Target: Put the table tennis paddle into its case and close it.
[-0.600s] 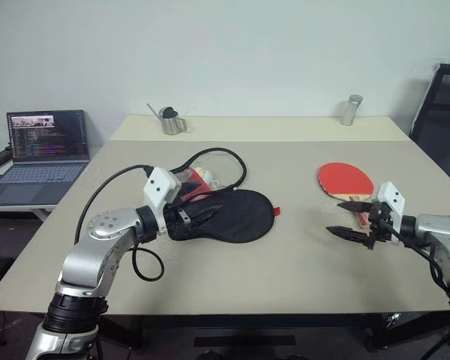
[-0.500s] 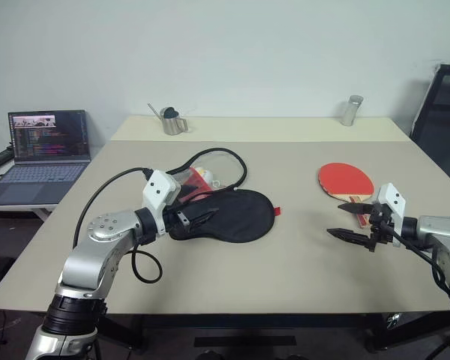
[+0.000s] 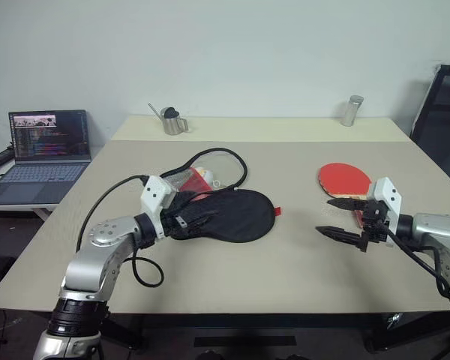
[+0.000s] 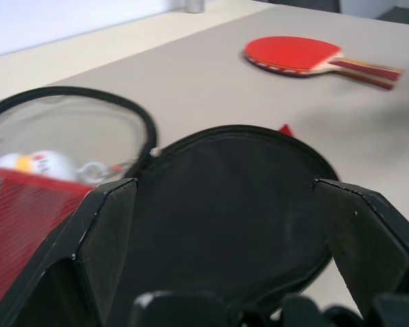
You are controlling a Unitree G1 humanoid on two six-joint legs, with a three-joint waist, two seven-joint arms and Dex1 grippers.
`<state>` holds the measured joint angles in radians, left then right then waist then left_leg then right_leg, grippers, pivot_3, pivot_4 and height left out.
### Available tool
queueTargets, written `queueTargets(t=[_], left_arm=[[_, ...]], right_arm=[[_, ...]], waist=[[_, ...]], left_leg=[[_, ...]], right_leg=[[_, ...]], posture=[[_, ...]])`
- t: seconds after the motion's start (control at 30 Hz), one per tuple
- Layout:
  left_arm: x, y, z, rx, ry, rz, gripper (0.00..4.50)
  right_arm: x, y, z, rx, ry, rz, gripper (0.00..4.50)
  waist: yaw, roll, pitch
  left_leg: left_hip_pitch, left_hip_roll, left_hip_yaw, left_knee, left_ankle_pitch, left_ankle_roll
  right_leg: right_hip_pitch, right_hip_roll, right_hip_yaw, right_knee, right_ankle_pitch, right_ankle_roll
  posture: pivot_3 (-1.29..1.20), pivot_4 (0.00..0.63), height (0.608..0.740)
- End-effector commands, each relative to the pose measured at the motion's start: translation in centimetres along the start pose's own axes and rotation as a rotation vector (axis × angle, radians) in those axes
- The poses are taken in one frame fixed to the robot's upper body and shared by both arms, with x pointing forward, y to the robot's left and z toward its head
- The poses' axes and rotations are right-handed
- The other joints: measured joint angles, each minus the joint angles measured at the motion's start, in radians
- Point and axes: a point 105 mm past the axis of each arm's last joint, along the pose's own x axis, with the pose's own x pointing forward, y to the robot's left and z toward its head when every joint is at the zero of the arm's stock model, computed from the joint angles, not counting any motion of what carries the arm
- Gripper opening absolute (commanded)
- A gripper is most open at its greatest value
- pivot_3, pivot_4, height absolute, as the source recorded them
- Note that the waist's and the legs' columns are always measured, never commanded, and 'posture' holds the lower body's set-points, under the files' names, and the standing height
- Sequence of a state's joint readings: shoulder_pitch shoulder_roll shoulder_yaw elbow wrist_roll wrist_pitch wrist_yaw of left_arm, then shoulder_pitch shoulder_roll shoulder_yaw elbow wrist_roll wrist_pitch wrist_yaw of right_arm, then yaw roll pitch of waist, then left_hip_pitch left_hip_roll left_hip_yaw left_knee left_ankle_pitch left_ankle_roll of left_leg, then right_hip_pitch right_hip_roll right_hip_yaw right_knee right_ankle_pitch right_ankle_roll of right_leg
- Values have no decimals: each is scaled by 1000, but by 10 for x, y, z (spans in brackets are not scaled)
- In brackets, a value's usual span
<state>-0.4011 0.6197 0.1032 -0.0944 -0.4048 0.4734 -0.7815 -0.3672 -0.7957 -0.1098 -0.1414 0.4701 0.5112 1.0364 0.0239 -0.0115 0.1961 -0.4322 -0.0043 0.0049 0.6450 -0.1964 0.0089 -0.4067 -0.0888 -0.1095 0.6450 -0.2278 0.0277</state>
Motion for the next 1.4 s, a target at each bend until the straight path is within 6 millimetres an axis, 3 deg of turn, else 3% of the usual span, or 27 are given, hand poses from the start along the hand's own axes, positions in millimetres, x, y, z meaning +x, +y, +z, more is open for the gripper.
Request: queueTargets(t=[0.03,0.17,0.3,0.37,0.57,0.73,0.83,1.0,1.33,1.4], left_arm=[[-12,14,8,54,-15,29,4500],[-16,17,7,40,-14,-3,4500],[-26,23,9,47,0,-74,4500],[-29,28,12,53,1,-95,4500],[-32,40,25,75,-7,-136,4500],[-35,45,31,88,-7,-150,4500],[-33,43,36,95,-13,-170,4500],[-35,34,42,114,-2,-221,4500],[-36,35,47,127,2,-214,4500],[-37,36,48,130,1,-208,4500]], right_arm=[[9,11,18,-39,-51,36,4489],[25,10,7,16,-31,-56,4489],[42,10,-5,203,-1,-162,4489],[52,20,-4,308,5,-132,4489],[88,23,3,559,-12,-176,4489],[112,28,6,595,3,-187,4489],[124,25,-5,570,44,-238,4489],[131,23,-14,535,69,-273,4489],[143,36,-16,501,70,-224,4489],[145,39,-16,504,74,-213,4111]], waist=[[-1,0,0],[0,0,0],[0,0,0],[0,0,0],[-2,0,0],[-6,0,0],[-6,0,0],[-10,0,0],[-23,0,0],[-24,0,0]], left_leg=[[0,0,0,0,0,0],[0,0,0,0,0,0],[0,0,0,0,0,0],[0,1,0,0,0,0],[0,2,1,-1,0,0],[-1,1,4,-2,0,0],[-1,1,4,-2,0,0],[-1,1,5,-2,0,0],[-1,1,5,-2,0,0],[-1,1,5,-2,0,0]], right_leg=[[0,0,0,0,0,0],[0,0,0,0,0,0],[-1,-1,1,0,0,0],[-1,-1,1,0,0,-1],[-3,0,2,1,1,-2],[-4,2,5,1,1,-2],[-5,2,5,1,1,-2],[-5,2,6,1,1,-2],[-6,3,7,2,1,-2],[-6,3,7,2,1,-2]], posture=[[0,150,740],[0,150,740],[0,150,740],[0,150,740],[0,150,740],[0,150,740],[0,150,740],[0,150,740],[0,150,740],[0,150,740]])
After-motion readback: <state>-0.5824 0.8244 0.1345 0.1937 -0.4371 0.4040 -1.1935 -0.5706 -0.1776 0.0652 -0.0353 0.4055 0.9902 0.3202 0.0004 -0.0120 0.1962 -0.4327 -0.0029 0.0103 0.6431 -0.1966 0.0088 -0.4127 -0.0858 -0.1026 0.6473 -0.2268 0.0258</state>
